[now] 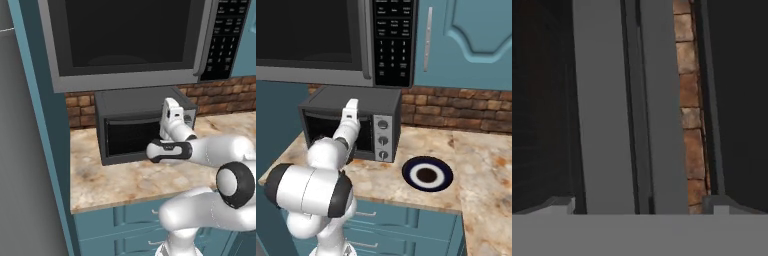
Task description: Pull the toaster oven rack outwards. Pick up the baguette from the plate and place it on the toaster oven rack. Close the toaster oven door fully and set the temperature to the lowest setting.
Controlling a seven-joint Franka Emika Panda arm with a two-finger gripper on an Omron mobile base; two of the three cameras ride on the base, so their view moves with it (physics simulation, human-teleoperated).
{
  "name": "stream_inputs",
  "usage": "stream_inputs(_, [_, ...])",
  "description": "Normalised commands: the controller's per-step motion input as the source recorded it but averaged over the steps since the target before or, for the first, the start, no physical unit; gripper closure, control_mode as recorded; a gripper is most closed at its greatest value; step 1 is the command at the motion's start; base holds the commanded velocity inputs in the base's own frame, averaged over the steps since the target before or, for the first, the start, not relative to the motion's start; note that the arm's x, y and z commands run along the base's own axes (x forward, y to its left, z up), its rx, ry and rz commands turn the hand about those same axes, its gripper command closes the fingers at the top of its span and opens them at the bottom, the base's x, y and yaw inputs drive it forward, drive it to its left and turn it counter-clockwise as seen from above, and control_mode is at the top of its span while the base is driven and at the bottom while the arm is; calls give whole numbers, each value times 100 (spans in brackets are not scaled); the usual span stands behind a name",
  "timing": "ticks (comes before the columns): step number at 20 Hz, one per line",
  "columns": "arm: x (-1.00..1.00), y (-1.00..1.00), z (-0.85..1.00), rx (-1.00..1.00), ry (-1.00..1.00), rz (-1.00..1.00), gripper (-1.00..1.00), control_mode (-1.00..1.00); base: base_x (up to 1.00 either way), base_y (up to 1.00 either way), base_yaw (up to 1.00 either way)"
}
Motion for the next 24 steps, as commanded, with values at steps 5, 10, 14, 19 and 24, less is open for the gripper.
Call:
stream_inputs(5, [46,9,0,-13,1,-7,-100,-100,0,0,0])
stream_inputs(10, [37,11,0,-12,2,-7,-100,-100,0,0,0])
stream_inputs(14, [-19,1,0,-4,7,-4,-100,-100,0,0,0])
stream_inputs(19, [-26,0,0,-1,2,-2,-100,-100,0,0,0])
stream_inputs(24, [-18,-1,14,-1,4,-4,-100,-100,0,0,0])
